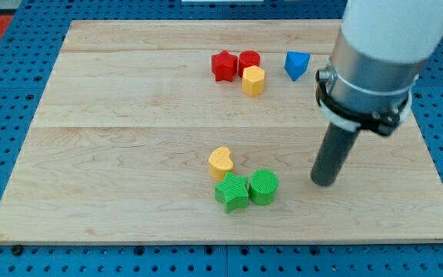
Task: Push the yellow heart into the green star
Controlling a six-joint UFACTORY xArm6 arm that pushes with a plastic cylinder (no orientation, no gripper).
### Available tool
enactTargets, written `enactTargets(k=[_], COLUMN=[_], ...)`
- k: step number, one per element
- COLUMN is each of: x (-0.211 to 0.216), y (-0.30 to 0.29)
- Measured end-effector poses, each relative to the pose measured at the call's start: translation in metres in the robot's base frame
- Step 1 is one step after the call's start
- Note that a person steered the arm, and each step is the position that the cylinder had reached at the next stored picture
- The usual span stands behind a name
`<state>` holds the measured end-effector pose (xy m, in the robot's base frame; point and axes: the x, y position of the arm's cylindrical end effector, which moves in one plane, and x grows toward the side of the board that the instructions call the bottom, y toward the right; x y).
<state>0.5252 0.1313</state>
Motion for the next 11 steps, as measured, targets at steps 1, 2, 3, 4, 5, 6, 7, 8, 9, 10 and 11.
enactTargets(k=[1, 2, 3, 4, 5, 6, 7, 8, 9, 10, 11], x=[-0.01, -0.015, -0.043, -0.08, -0.066, -0.039, -0.039, -0.039, -0.039, -0.039, -0.039], y=[-0.04, -0.099, -0.134, -0.147, -0.204, -0.199, -0.153, -0.128, -0.116, -0.109, -0.131])
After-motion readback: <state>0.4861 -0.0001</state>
